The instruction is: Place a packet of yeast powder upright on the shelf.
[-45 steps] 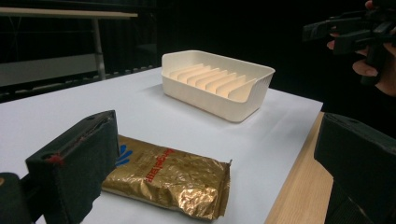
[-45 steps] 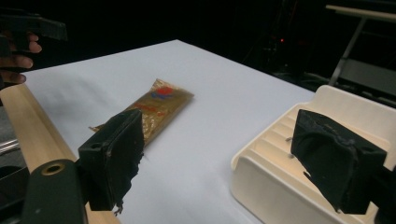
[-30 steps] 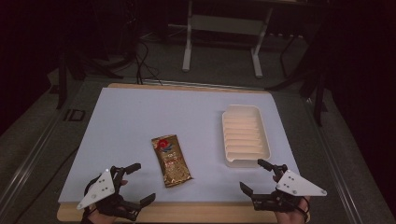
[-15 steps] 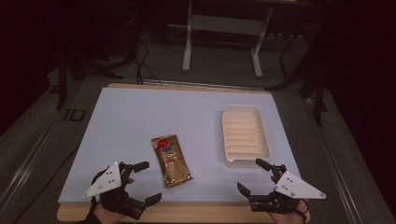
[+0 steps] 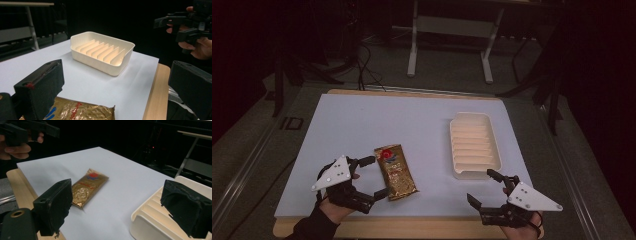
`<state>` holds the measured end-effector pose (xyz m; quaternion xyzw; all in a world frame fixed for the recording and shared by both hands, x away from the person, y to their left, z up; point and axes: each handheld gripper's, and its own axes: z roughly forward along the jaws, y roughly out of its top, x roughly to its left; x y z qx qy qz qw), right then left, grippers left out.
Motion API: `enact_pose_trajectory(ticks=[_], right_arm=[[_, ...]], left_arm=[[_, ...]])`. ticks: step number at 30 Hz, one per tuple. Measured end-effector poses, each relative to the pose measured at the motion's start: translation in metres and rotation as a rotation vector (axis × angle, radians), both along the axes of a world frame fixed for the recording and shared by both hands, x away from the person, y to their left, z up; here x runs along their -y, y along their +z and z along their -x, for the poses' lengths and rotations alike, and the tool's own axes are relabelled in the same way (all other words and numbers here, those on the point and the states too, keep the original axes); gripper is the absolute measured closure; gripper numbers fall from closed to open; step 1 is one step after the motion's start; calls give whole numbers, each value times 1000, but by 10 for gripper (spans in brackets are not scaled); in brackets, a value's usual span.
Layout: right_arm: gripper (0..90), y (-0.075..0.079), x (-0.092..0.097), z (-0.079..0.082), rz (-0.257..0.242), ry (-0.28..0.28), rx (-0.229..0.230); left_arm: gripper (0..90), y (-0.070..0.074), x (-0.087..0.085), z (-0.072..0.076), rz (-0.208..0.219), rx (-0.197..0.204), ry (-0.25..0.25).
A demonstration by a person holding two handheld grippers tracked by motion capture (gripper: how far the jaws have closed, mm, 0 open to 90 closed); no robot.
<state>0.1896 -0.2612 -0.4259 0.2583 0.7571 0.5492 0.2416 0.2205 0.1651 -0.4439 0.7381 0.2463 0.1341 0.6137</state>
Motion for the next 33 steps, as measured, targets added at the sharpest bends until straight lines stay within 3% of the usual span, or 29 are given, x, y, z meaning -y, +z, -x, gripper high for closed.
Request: enact_pose_trajectory(ticks=[9, 17, 20, 33], right_arm=[[104, 0, 0, 0, -5, 2, -4], [105, 0, 0, 0, -10, -2, -3], [105, 1, 0, 0, -11, -2, -2], [105, -2, 0, 0, -8, 11, -12]], left_arm=[[10, -2, 0, -20, -13, -20, 13], [10, -7, -1, -47, -47, -20, 60], [10, -12, -3, -56, -63, -18, 73], [45, -45, -10, -94, -124, -85, 154]])
